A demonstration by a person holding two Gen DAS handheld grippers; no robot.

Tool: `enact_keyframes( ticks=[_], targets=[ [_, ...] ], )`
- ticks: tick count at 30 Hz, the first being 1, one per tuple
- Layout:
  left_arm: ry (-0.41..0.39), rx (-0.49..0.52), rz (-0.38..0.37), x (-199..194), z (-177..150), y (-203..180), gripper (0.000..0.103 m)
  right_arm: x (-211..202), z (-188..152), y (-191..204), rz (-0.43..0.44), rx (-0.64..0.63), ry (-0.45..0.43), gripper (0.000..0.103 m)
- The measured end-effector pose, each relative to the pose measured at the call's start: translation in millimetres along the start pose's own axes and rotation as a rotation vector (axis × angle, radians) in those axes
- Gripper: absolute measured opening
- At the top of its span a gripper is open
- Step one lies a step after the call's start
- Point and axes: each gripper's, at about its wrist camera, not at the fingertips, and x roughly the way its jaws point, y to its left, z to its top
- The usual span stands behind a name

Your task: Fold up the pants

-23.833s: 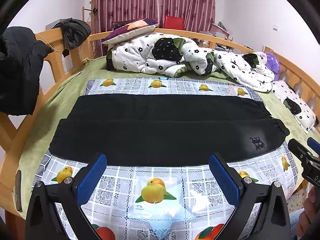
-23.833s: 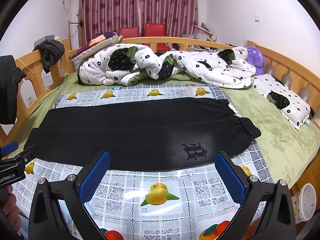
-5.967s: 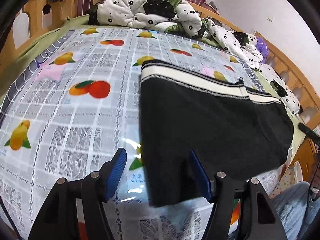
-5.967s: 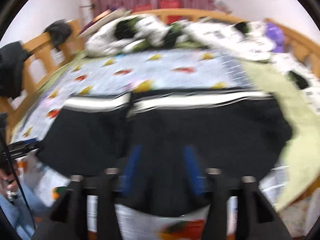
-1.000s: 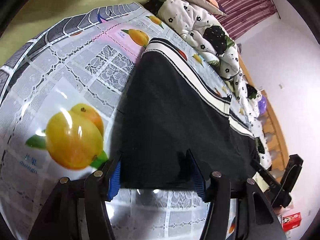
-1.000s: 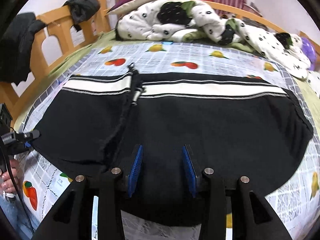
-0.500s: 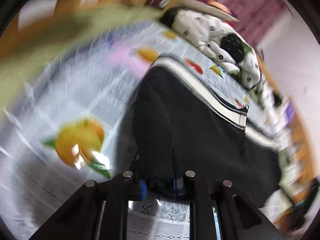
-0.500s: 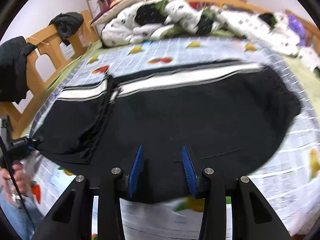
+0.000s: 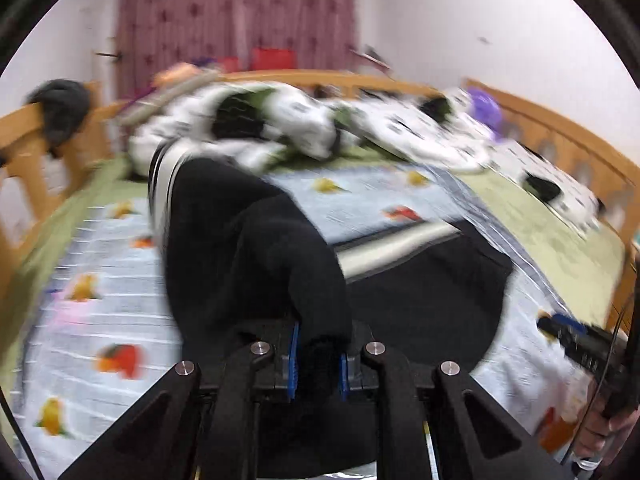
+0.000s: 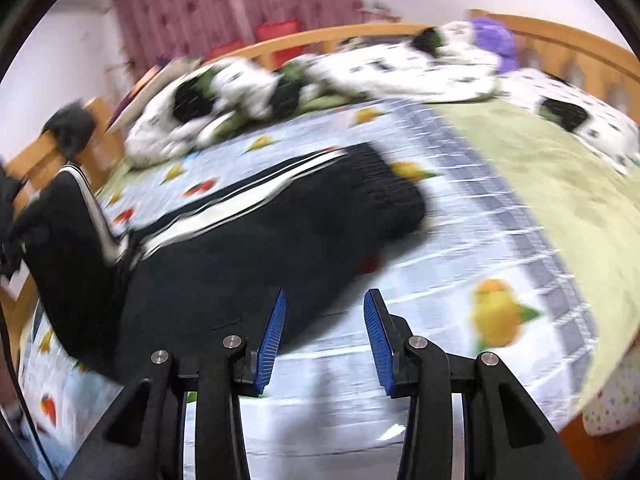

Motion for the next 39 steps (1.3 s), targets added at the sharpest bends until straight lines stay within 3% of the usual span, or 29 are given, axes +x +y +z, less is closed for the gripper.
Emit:
enact_keyframes(
  ticks=[3,6,8,9,10,12,13,16,21,24,27,29,30,31,32,33,35,37,39],
  targets=[
    [0.11,-0.032,-0.116,46.2,-27.7,-38.8,0.013,-3.0,4.6,-42.4,0.016,0.127,-0.013,0.04],
    [0.216,-0.047,-0.185,82.6,-63.6,-64.4,0.014,1.3,2.3,-57.3,0.039,0.146,0.004,0.043],
    [0.162,0.0,-0.148,76.9,-75.2,-76.0,0.014,5.9,-1.3,-55.8,0.038,0.114,0.021,0.043],
    [0.145,0.018,-0.146,70.6,-77.1,-79.1,0.022,8.0,-4.1,-52.3,0.039,0.081,0.03,0.043],
    [0.14,0.025,-0.162,65.7,-76.9,-80.6,0.031,9.3,-6.1,-49.2,0.038,0.052,0.033,0.044],
    [0.138,0.015,-0.235,44.6,-77.6,-71.7,0.037,8.8,-11.6,-48.0,0.047,0.017,0.029,0.047],
    [0.132,0.016,-0.236,38.4,-76.3,-68.6,0.044,8.4,-13.8,-47.7,0.057,0.013,0.029,0.049],
    [0.07,0.03,-0.182,0.5,-84.6,-43.3,0.06,14.1,-13.5,-40.4,0.153,0.032,0.052,0.049],
    [0.048,0.024,-0.056,-30.3,-105.0,1.8,0.064,47.8,3.1,-11.9,0.365,0.068,0.165,0.049],
    [0.075,-0.026,0.039,-29.4,-114.5,22.4,0.068,81.0,9.2,8.9,0.382,0.039,0.261,0.049],
    [0.079,-0.118,0.046,-27.7,-123.2,43.4,0.068,116.4,12.7,28.5,0.417,-0.007,0.353,0.049],
    [0.124,-0.131,0.02,-13.0,-124.4,50.0,0.068,133.8,12.2,42.6,0.437,-0.038,0.399,0.049],
    [0.163,-0.113,0.01,-2.5,-124.4,48.8,0.068,133.8,11.7,49.2,0.443,-0.062,0.384,0.048],
    [0.189,-0.096,0.013,7.0,-123.7,46.6,0.068,133.5,12.6,53.3,0.442,-0.083,0.372,0.039],
    [0.214,-0.072,0.046,18.6,-122.0,41.4,0.068,132.6,13.2,59.4,0.44,-0.114,0.361,0.029],
    [0.227,-0.057,0.1,28.9,-121.2,38.1,0.069,130.3,15.3,64.7,0.442,-0.146,0.347,0.027],
    [0.191,-0.098,0.129,37.6,-119.6,39.0,0.07,122.7,23.3,65.4,0.483,-0.165,0.309,0.017],
    [0.185,-0.139,0.168,43.4,-115.5,41.3,0.072,109.6,39.4,60.6,0.498,-0.157,0.225,0.016],
    [0.185,-0.162,0.148,43.2,-111.7,40.6,0.072,89.7,59.9,47.2,0.505,-0.125,0.11,0.015]
  ],
)
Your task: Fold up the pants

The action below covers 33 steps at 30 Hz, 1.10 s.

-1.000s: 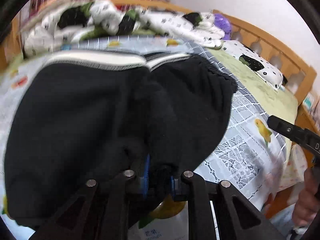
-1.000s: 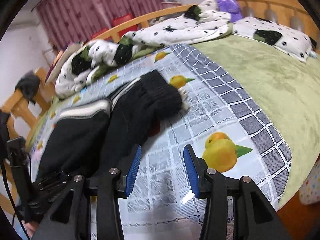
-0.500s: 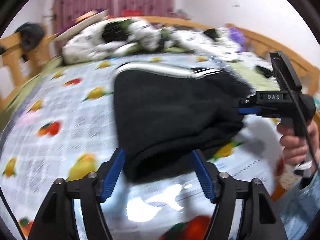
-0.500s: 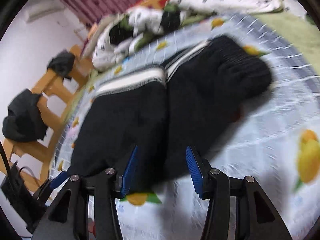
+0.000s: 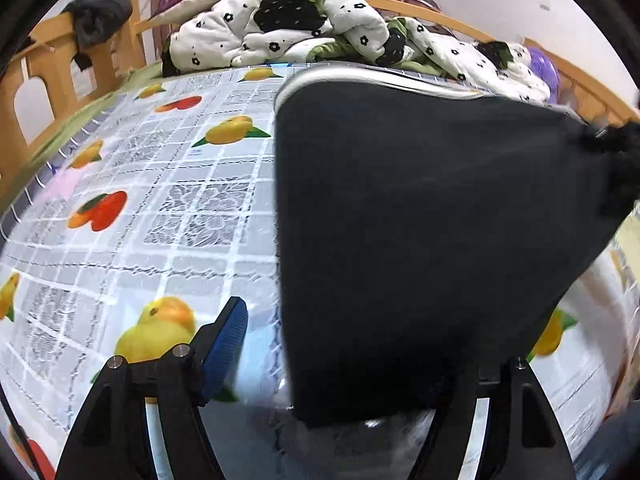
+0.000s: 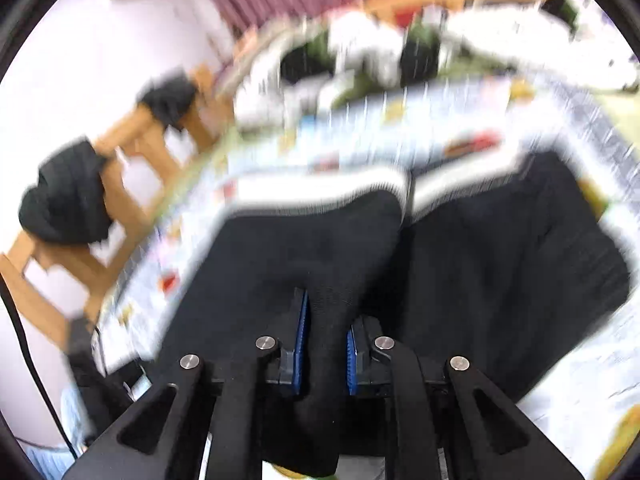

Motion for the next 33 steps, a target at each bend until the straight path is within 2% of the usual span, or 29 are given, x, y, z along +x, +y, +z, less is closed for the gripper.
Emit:
enact_keyframes(
  ticks=[2,4,6,9,10,11,13,15,17,19,21,23,25,27,28,30,33],
  targets=[
    [-0.001,0.037,-0.051,-4.3,1.1,-9.7,0.071,-34.4,17.5,-13.6,-0.035,0.019,-0.108,0.015],
    [-0.06,0.105,-0.026,-15.7,-3.0,-24.6,0.07,-61.6,23.7,-37.0,-0.125,0.042,-0.18,0.015],
    [-0.084,0.163,-0.029,-18.9,-6.7,-38.2,0.07,-74.6,21.8,-61.6,-0.208,0.066,-0.207,0.015],
    [-0.079,0.211,-0.002,-15.2,-11.0,-51.0,0.07,-63.1,4.7,-102.0,-0.341,0.114,-0.132,0.016],
    [-0.072,0.212,0.008,-13.9,-11.4,-50.1,0.071,-46.9,-5.4,-112.4,-0.384,0.112,-0.06,0.017],
    [-0.053,0.204,0.0,-13.0,-11.2,-47.2,0.071,-38.8,-8.5,-112.6,-0.401,0.098,-0.037,0.019],
    [-0.009,0.163,-0.049,-16.2,-9.5,-35.0,0.07,-36.7,-13.1,-107.9,-0.438,0.052,-0.039,0.025],
    [0.021,0.133,-0.145,-27.1,-10.6,-21.0,0.07,-49.4,-12.7,-100.9,-0.467,0.035,-0.037,0.026],
    [0.017,0.133,-0.225,-42.2,-15.4,-14.4,0.07,-69.6,-17.4,-98.6,-0.484,0.024,-0.073,0.026],
    [-0.009,0.132,-0.269,-57.4,-18.5,-11.2,0.07,-79.0,-16.2,-91.6,-0.476,-0.006,-0.089,0.026],
    [-0.019,0.121,-0.247,-58.2,-11.0,-13.0,0.07,-84.1,-20.3,-82.0,-0.458,-0.037,-0.092,0.026],
    [-0.01,0.105,-0.235,-49.1,1.8,-17.5,0.07,-77.3,-25.2,-81.1,-0.457,-0.054,-0.037,0.026],
    [0.026,0.073,-0.227,-29.7,15.5,-23.7,0.068,-56.9,-33.2,-87.0,-0.542,-0.071,0.042,0.027],
    [0.084,0.051,-0.216,-4.0,17.0,-31.9,0.07,-45.5,-43.3,-99.3,-0.543,-0.014,0.072,0.027],
    [0.111,0.054,-0.21,6.7,14.2,-35.0,0.071,-46.3,-45.5,-102.1,-0.536,0.018,0.065,0.027],
    [0.09,0.072,-0.216,8.0,8.7,-37.3,0.071,-46.8,-43.0,-100.2,-0.547,0.015,0.083,0.027],
    [0.095,0.131,-0.228,2.9,18.3,-36.2,0.072,-51.1,-35.6,-97.3,-0.54,-0.016,0.124,0.028]
  ],
)
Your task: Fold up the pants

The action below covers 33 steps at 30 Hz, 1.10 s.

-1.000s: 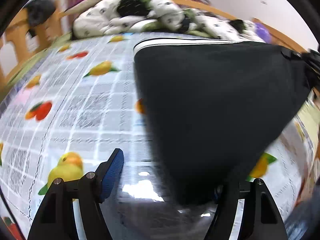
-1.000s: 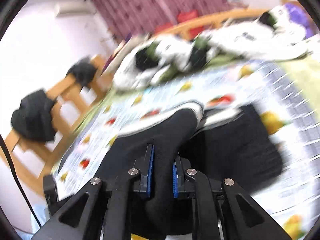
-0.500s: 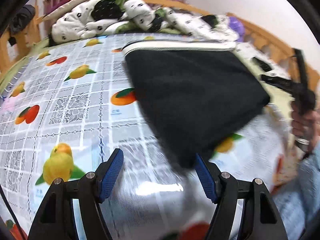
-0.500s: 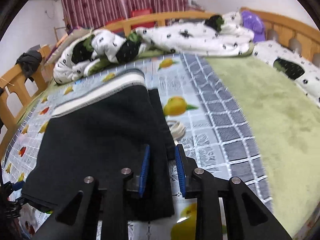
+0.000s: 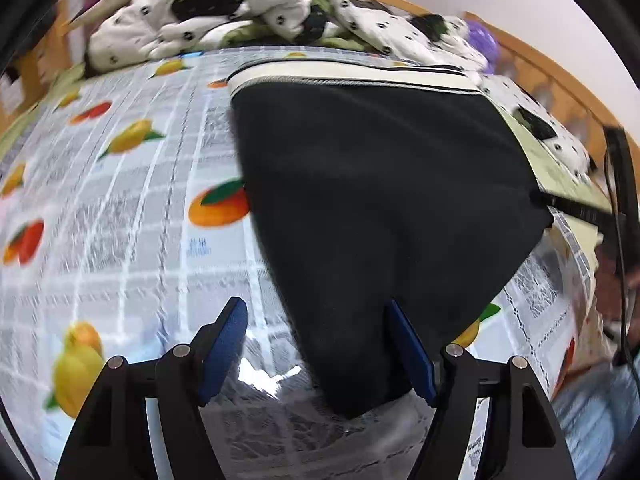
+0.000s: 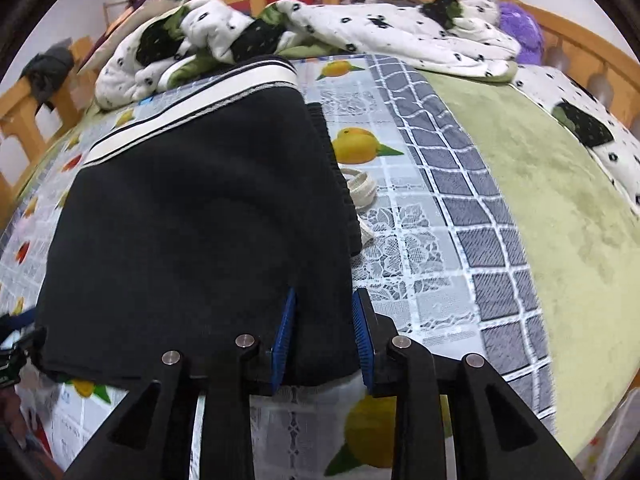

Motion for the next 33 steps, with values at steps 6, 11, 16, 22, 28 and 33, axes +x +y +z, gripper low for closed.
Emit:
enact_keyframes(
  ticks=[6,11,16,22,28,33],
  targets=[
    [-0.014,-0.076,-0.053,24.7,64.3,31.3,0.068,-3.9,52.1,-13.3,0.099,0.088,-0.093,0.052],
    [0.025,-0.196,-0.175,67.2,86.0,58.0,0.067,43.9,90.0,-18.6,0.136,0.097,-0.017,0.061],
    [0.012,-0.269,-0.246,83.4,100.1,63.9,0.033,78.1,85.0,-32.4,0.305,0.22,0.057,0.058],
    [-0.04,-0.287,-0.32,55.2,114.5,89.7,0.012,36.9,89.7,-8.4,0.22,0.19,-0.034,0.018],
    [-0.053,-0.275,-0.246,11.7,109.7,154.4,0.011,23.5,88.0,54.1,0.276,0.191,-0.003,0.016],
    [-0.04,-0.234,-0.078,-32.2,105.1,222.3,0.012,21.0,87.3,143.5,0.382,0.097,0.046,0.015]
  ],
)
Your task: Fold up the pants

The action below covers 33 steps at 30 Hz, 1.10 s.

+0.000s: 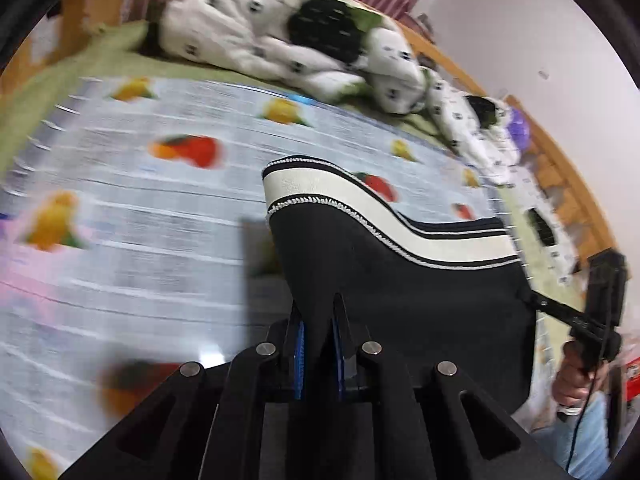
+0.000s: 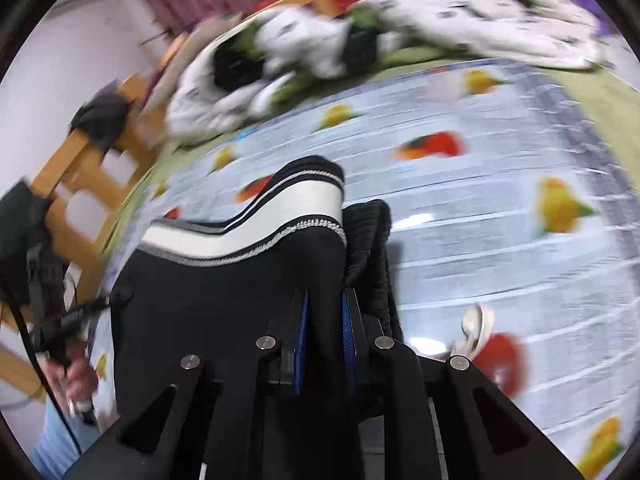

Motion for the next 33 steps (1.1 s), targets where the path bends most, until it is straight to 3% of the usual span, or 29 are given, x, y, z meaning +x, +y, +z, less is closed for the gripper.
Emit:
enact_keyframes(
  ticks=[3,6,8,10,12,15,16,17,19,20,22,26,29,33],
  targets=[
    [0.018,0.044,0.096,-9.0,-10.5,23.9,0.016,20.4,-11.6,45.2,-0.017,-0.092,0.017,0.018],
    [0.023,0.044,0.165,-5.9,-25.4,42.6,0.022,22.4,-16.8,69.6,-0.121,-0.145,-0.044,0.023],
    [0.039,0.017,0.188,-5.5,-27.2,50.7,0.036,17.4,-12.2,78.9,-0.178,-0.152,-0.114,0.035],
    [0.026,-0.007,0.163,-10.0,-27.0,56.8,0.048,24.2,-2.7,84.1,-0.173,-0.16,-0.117,0.038],
    [-0.001,0.0,0.142,-16.8,-27.3,56.1,0.049,46.8,6.4,87.4,-0.176,-0.164,-0.076,0.038],
    [-0.043,0.022,0.155,-25.6,-28.7,53.1,0.05,69.5,4.5,87.2,-0.194,-0.187,-0.053,0.021],
    [-0.058,0.025,0.154,-28.5,-28.7,52.8,0.05,63.9,4.8,85.1,-0.173,-0.199,-0.072,0.015],
    [-0.066,0.024,0.148,-30.6,-29.7,52.1,0.05,48.7,7.9,78.5,-0.1,-0.187,-0.088,0.014],
    [-0.093,0.018,0.119,-34.2,-29.3,49.4,0.05,27.6,12.9,56.5,0.001,-0.092,-0.123,0.015],
    [-0.103,0.015,0.112,-34.3,-29.0,46.9,0.051,28.7,12.6,54.4,-0.017,-0.082,-0.124,0.014],
    [-0.111,0.01,0.112,-28.7,-22.4,38.0,0.052,53.6,4.8,49.9,-0.158,-0.136,-0.06,0.016],
    [-0.107,0.056,0.153,-16.8,-9.3,14.4,0.052,52.3,7.7,57.7,-0.219,-0.138,-0.087,0.03],
    [-0.124,0.106,0.184,-9.2,6.0,-5.3,0.053,35.1,17.6,77.7,-0.223,-0.19,-0.159,0.033],
    [-0.112,0.136,0.183,19.7,35.7,-30.2,0.053,51.0,32.8,99.1,-0.183,-0.264,-0.143,0.035]
  ],
)
